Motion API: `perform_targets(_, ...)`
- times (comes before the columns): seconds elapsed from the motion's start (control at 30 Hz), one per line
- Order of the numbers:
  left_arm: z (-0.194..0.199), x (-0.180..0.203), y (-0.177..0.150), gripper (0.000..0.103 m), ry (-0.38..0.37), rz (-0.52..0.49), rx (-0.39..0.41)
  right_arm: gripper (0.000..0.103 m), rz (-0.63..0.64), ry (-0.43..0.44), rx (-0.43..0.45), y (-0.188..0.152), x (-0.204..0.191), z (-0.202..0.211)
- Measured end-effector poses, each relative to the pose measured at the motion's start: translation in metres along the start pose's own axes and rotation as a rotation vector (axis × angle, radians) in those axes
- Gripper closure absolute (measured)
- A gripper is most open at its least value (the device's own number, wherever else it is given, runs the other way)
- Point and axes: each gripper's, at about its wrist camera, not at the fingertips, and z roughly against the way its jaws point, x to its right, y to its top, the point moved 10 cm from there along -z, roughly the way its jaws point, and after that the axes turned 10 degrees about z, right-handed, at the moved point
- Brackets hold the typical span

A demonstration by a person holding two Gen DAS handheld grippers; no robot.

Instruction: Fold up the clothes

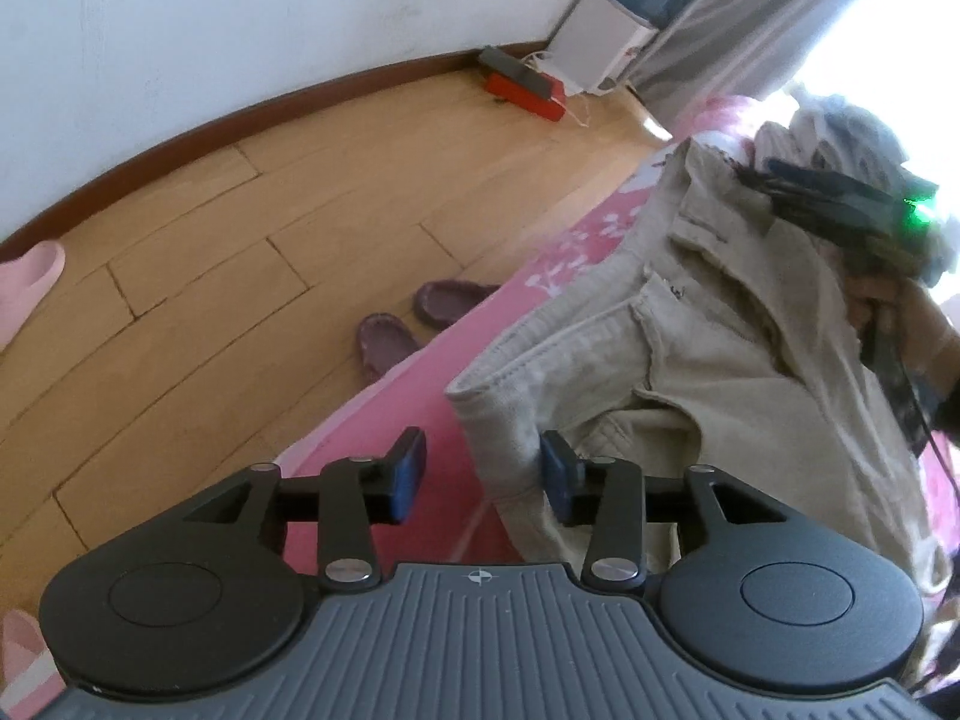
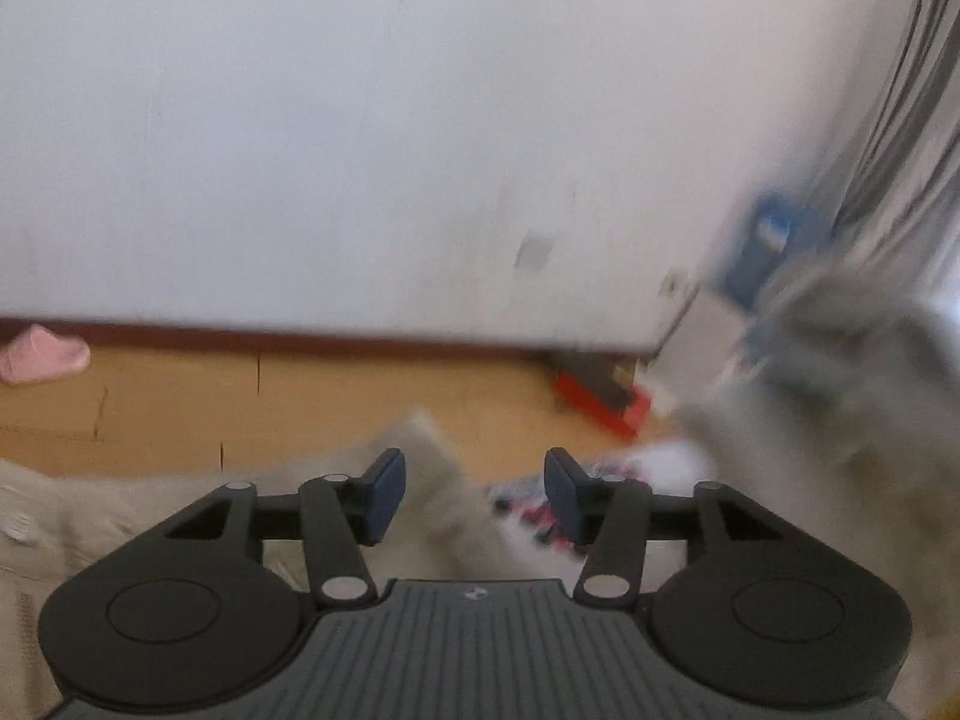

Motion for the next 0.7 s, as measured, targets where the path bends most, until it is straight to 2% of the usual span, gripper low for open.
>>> perform_targets(0.03, 0.005, -0.001, 0.0, 0.06, -0.001, 0.01, 0.002, 0.047, -0.009, 0.025, 0.013, 0.004, 0.001, 0.011)
perform_targets(0.13, 0.015, -0.004, 0.001, 0.058, 0.005, 0.018, 0.017, 0.05, -0.065, 0.241, 0.0, 0.004, -0.016, 0.041)
perform_targets(0.17, 0.018, -0.007, 0.001, 0.058, 0.014, 0.021, 0.022, 0.061, -0.067, 0.317, -0.028, -0.001, -0.028, 0.044)
perform_targets(0.23, 0.023, -0.015, 0.001, 0.058, 0.039, 0.032, 0.023, 0.07, -0.06, 0.462, -0.088, -0.013, -0.054, 0.047)
perform_targets(0.27, 0.025, -0.021, 0.003, 0.058, 0.064, 0.043, 0.032, 0.084, -0.037, 0.494, -0.123, -0.02, -0.067, 0.041)
perform_targets(0.37, 0.028, -0.025, 0.01, 0.058, 0.08, 0.058, 0.054, 0.097, -0.002, 0.524, -0.203, -0.041, -0.103, 0.012)
perform_targets(0.43, 0.03, -0.016, 0.018, 0.058, 0.068, 0.032, 0.081, 0.098, -0.053, 0.513, -0.198, -0.039, -0.106, 0.001)
perform_targets(0.5, 0.03, 0.001, 0.026, 0.059, 0.041, -0.018, 0.109, 0.103, -0.11, 0.499, -0.188, -0.035, -0.105, -0.009)
perform_targets(0.6, 0.014, 0.04, 0.037, 0.058, -0.033, -0.115, 0.121, 0.102, -0.195, 0.477, -0.172, -0.03, -0.103, -0.024)
perform_targets(0.7, -0.018, 0.086, 0.044, 0.058, -0.101, -0.247, 0.092, 0.102, -0.241, 0.465, -0.166, -0.028, -0.097, -0.028)
